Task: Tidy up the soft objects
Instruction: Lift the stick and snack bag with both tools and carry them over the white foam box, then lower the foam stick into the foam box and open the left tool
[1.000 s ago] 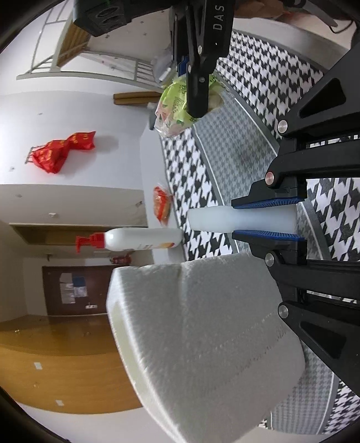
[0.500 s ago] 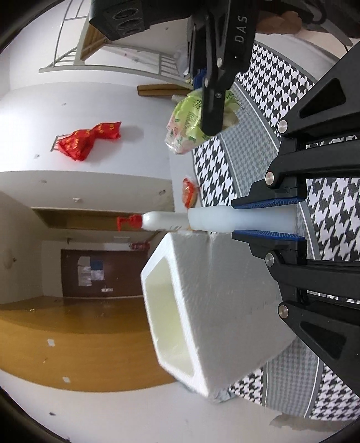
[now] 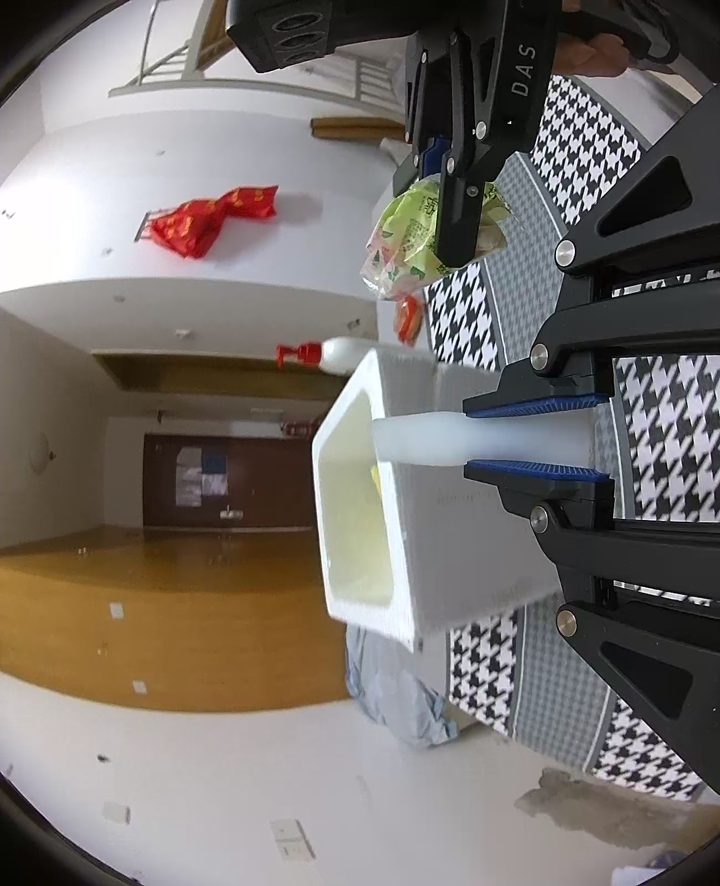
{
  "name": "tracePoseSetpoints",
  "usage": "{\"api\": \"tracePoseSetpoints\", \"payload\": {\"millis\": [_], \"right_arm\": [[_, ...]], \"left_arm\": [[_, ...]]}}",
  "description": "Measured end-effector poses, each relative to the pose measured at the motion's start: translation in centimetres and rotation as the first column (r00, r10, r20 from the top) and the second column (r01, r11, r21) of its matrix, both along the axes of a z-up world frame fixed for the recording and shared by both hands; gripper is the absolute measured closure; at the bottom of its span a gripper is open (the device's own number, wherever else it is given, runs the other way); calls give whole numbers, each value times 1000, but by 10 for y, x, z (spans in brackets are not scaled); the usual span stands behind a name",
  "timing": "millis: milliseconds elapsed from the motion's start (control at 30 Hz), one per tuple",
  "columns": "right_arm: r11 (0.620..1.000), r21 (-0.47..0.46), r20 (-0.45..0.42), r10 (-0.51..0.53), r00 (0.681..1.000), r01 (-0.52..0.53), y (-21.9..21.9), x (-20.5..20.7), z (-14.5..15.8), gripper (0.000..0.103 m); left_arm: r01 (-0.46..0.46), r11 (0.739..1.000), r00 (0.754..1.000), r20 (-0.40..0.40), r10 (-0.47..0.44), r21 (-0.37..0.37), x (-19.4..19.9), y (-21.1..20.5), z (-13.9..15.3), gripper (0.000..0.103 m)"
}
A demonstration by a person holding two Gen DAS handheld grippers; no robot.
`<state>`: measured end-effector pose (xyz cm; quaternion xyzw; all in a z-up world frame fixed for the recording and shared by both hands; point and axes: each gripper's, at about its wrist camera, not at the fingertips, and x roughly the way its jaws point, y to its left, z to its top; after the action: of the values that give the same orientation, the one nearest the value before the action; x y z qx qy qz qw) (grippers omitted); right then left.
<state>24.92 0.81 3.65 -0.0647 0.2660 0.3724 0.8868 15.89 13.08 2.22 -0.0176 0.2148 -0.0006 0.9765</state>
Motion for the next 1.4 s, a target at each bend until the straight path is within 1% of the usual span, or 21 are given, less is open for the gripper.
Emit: {"api": "tracePoseSetpoints", "payload": {"millis": [67,167,433,500,667,933,1167,1300,1400], "right_arm": [[1000,-4,8,15,1000,-15,5,-2,2,74],[999,-8,15,34,999,-33,14,-2,5,74],[998,-1,23,56,998,-56,27,8,15,74],[998,7,12,58,998,-58,30,13,18,74],[999,6,21,52,998,-52,35,20,25,74],[999,5,27,43,999,-44,43,35,43,74],[999,3,35,40,999,-40,48,51,55,74],[999,-13,42,41,998,-40,52,60,58,74],[998,-43,54,54,997,-51,55,65,57,74]], "left_arm": [[-10,1000,1000,7,10,-8,-3,5,2,87],[-24,1000,1000,19,24,0,-6,10,6,87],[-45,999,998,39,45,1,-2,21,17,87],[-46,999,998,41,47,-5,1,24,20,87],[-53,999,998,41,54,-9,13,29,26,87],[-45,999,997,62,45,-1,28,33,39,87],[-65,998,996,53,64,7,44,38,46,87],[-70,997,996,51,70,12,54,37,48,87],[-72,997,996,54,71,22,61,37,48,87]]}}
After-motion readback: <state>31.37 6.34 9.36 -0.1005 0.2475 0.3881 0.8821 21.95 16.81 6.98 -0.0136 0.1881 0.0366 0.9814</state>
